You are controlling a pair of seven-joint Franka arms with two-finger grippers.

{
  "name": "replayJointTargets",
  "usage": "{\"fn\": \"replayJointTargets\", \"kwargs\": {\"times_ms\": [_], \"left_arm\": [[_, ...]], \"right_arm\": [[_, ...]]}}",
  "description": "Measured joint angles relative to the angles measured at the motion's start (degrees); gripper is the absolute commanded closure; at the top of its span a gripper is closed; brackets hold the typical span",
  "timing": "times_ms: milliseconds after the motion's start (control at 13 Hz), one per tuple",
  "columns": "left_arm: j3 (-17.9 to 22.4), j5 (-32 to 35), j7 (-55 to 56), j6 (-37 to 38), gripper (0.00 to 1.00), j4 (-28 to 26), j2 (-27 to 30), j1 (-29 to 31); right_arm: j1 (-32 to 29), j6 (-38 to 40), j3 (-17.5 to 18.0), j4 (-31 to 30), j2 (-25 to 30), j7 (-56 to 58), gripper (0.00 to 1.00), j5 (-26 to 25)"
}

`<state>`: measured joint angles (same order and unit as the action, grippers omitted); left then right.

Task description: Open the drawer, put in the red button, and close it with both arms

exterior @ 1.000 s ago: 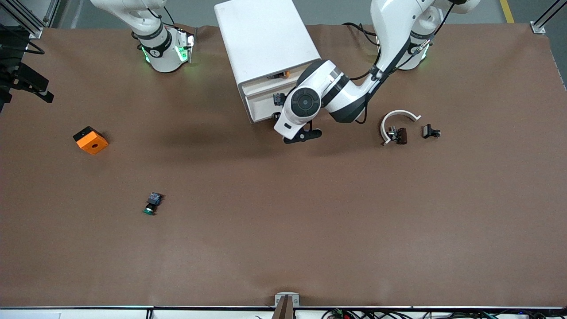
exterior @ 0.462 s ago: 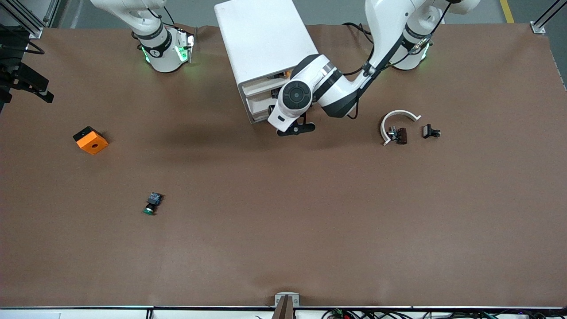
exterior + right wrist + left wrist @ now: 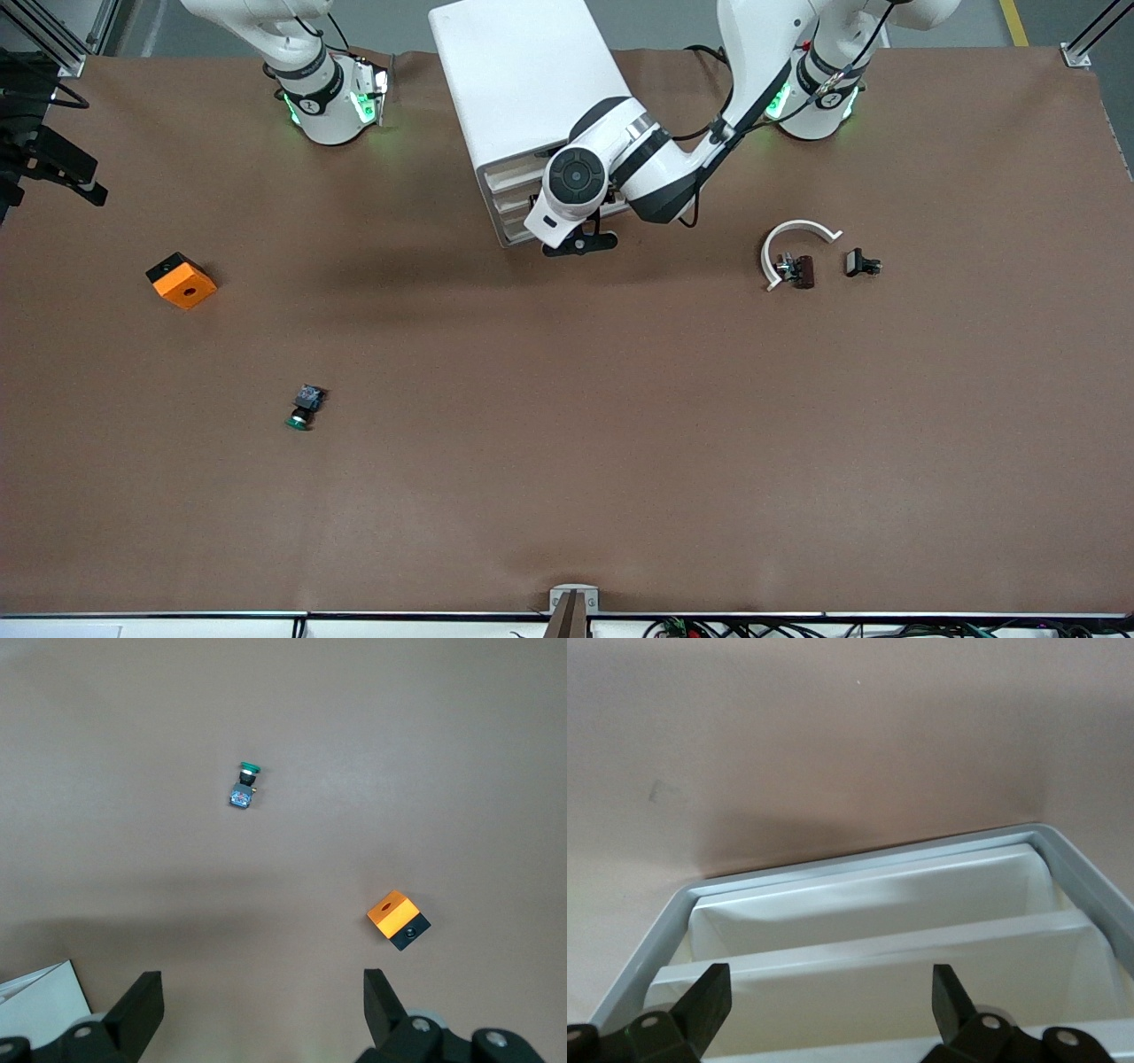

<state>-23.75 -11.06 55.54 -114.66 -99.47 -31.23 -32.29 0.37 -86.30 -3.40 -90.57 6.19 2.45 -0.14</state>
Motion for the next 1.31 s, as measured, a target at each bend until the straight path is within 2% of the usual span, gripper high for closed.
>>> {"fn": "replayJointTargets", "kwargs": {"times_ms": [462, 692, 1077, 1308], "left_arm": [[-0.1, 0.0, 0.0, -0.2, 0.00, -0.2, -0.2, -0.5], [0.7, 2.3, 0.0, -0.1, 0.00, 2.4, -0.1, 0.5], [2.0, 8.8, -0.1, 10.0, 0.00, 11.7, 2.0, 9.6], [2.2, 12.9, -0.2, 12.3, 0.00, 14.1, 5.3, 15.6]], "right_arm": [[0.0, 0.0, 0.0, 0.0, 0.0, 0.0, 0.00, 0.0], [0.0, 0.0, 0.0, 0.0, 0.0, 0.0, 0.00, 0.0], [0.0, 0.0, 0.0, 0.1, 0.0, 0.0, 0.00, 0.0], [0.0, 0.0, 0.0, 0.1, 0.0, 0.0, 0.00, 0.0]]}}
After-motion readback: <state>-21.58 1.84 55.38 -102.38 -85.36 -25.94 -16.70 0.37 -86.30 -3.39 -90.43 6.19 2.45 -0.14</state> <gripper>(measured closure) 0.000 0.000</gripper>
